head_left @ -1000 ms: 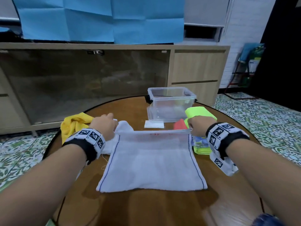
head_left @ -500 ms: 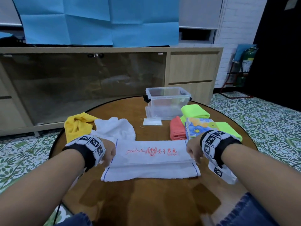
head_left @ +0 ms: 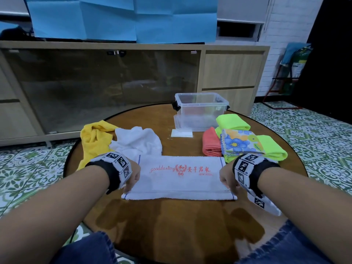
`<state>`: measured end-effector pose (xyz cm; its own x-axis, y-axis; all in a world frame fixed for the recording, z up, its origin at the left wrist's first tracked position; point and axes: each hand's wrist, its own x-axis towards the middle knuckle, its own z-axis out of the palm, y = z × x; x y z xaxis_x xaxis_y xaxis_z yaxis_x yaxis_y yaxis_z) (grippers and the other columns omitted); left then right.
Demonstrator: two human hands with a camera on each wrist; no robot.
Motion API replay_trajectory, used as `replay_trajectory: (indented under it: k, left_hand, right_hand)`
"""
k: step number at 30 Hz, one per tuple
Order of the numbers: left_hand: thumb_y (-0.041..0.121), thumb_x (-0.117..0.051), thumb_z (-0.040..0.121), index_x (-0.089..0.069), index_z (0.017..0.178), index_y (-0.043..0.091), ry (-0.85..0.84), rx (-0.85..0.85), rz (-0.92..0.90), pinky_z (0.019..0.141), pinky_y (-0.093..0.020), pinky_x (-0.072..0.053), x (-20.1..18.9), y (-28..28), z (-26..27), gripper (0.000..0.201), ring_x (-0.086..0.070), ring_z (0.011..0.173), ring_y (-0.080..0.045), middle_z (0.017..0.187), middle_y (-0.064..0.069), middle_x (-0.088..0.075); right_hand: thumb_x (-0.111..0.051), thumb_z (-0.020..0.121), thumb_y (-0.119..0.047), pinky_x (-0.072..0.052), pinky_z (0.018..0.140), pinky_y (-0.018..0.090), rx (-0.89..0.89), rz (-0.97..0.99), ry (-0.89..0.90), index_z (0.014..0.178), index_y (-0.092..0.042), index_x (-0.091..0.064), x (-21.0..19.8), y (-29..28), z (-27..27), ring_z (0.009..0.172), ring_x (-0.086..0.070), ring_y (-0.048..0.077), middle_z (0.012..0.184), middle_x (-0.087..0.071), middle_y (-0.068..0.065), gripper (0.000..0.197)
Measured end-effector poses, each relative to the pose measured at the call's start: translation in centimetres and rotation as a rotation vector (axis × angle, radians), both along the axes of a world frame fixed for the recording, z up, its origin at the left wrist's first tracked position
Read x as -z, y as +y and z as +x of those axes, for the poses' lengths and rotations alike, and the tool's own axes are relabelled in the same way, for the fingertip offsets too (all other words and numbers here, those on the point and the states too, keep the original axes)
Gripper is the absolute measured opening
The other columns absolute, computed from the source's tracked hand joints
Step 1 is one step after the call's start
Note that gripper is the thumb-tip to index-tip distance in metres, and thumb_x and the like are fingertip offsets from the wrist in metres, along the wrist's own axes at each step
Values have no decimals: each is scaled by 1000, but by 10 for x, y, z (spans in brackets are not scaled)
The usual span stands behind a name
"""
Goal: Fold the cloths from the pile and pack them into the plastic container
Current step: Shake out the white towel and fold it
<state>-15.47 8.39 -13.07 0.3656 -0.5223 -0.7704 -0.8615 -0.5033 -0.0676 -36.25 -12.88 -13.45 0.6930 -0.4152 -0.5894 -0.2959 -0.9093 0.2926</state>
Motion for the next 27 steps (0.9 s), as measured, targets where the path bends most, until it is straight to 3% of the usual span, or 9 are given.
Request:
replay_trajectory:
  k: [4, 8, 11, 13, 15, 17, 20, 23, 27]
  left_hand:
    - [13, -75, 73, -59, 64, 16, -68, -14, 32, 50, -20, -34, 4, -1, -4, 19, -44, 52, -8, 41, 14, -51]
    - [26, -67, 83, -61, 71, 22, -129, -100, 71, 72, -27, -42, -2, -4, -5, 14, -52, 75, -15, 69, 7, -55]
    - [24, -51, 93, -57, 68, 14, -126, -165, -56, 65, -21, -38, -19, -21, -24, 28, -47, 66, -14, 73, -2, -55]
    - [24, -45, 95, -65, 94, 9, -224, -44, -368, 76, -24, -41, -22, -39, -39, 25, -52, 82, -16, 99, -6, -62]
    - [19, -39, 96, -55, 124, 14, -223, -15, -615, 95, -31, -41, -10, -56, -52, 32, -51, 111, -21, 129, -6, -51]
    - [18, -37, 99, -37, 140, 17, -176, 5, -606, 107, -37, -35, 12, -73, -61, 42, -41, 129, -24, 143, -8, -37]
    - [25, -30, 102, -7, 151, 16, -168, -32, -492, 116, -44, -18, 43, -84, -69, 55, -12, 144, -28, 157, -12, -6]
    - [46, -24, 100, 7, 150, 23, -217, -46, -463, 116, -46, -7, 64, -76, -62, 63, 6, 146, -23, 158, -3, 13]
    - [76, -18, 83, 2, 151, 22, -207, -106, -528, 117, -44, 3, 67, -41, -42, 89, 6, 146, -22, 159, -2, 8]
  right_hand:
    - [-61, 89, -20, -37, 47, 15, -21, 35, 149, 62, -21, -48, 5, -4, 7, 55, -38, 7, 63, -43, -7, 30]
    - [-64, 85, -33, -38, 45, 12, 29, 134, 193, 56, -22, -53, -13, -1, 11, 50, -44, 7, 59, -52, -8, 33]
    - [-49, 94, -42, -32, 46, 14, 37, 165, -95, 69, -16, -51, -35, 12, 16, 54, -41, 6, 65, -48, -5, 36]
    - [-42, 97, -39, -40, 58, 20, -84, 88, -366, 82, -10, -56, -38, 17, 25, 66, -47, 12, 76, -51, 2, 35]
    - [-40, 98, -36, -47, 86, 32, -105, 74, -509, 119, -8, -54, -27, 23, 37, 102, -55, 23, 116, -55, 11, 38]
    - [-39, 98, -37, -33, 109, 40, -95, 120, -420, 145, -6, -27, -8, 32, 46, 135, -34, 28, 150, -28, 13, 57]
    - [-31, 100, -43, -8, 116, 41, 16, 176, -296, 151, -10, 0, 27, 41, 51, 146, 1, 29, 158, 6, 11, 68]
    - [-21, 97, -55, -1, 118, 44, 79, 188, -258, 150, -19, 11, 50, 31, 48, 145, 12, 28, 157, 18, 5, 71]
    - [-16, 94, -61, 3, 118, 43, 54, 201, -274, 148, -21, 16, 56, 17, 36, 144, 17, 26, 155, 23, 4, 74]
